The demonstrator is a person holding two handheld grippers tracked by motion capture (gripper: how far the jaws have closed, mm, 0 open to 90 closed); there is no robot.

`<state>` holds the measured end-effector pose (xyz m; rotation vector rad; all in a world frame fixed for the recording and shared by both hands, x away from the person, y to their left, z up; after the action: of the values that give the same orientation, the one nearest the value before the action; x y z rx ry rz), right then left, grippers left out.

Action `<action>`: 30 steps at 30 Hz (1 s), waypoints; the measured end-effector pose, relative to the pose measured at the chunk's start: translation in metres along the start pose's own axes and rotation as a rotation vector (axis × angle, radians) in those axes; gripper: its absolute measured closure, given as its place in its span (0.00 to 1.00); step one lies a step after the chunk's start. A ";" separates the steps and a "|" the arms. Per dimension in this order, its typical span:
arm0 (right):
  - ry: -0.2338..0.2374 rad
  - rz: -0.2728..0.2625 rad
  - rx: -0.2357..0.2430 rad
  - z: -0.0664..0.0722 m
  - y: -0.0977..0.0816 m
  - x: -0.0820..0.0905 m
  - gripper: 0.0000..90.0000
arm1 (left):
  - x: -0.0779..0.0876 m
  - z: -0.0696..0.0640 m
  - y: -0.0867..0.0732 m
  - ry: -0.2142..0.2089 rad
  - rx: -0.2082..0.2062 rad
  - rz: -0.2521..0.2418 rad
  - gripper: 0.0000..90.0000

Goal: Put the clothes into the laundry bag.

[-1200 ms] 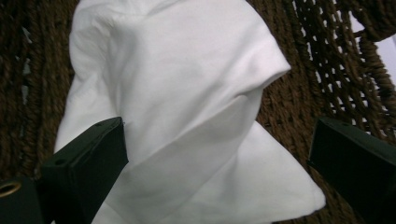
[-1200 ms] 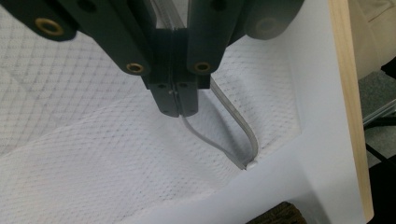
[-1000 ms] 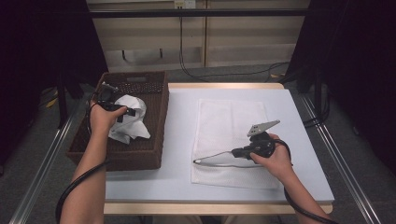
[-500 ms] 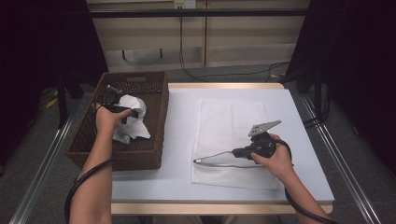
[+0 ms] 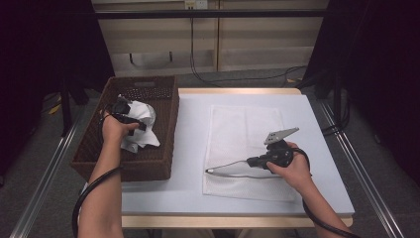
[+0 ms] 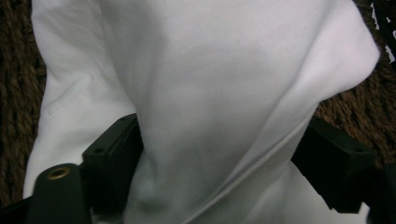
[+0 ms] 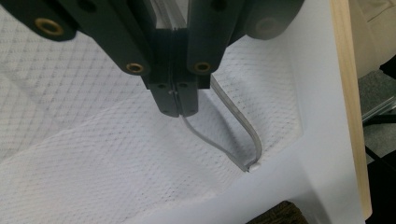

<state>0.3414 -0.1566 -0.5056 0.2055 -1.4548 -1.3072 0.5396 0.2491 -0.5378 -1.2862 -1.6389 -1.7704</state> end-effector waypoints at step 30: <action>-0.051 -0.012 -0.022 -0.009 0.003 0.001 1.00 | 0.060 -0.048 0.018 -0.125 0.087 0.053 0.79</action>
<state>0.3490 -0.1615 -0.5046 0.1677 -1.4832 -1.3466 0.5074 0.2177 -0.4728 -1.4123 -1.7122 -1.5983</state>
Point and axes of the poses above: each handheld gripper's, and its own axes: x roughly backward along the jaws, y roughly out of its top, z roughly to its left, the point moved 10 cm from there along -x, roughly forward along the jaws, and after that the axes turned 6 degrees about -z, right-handed, at the moved point
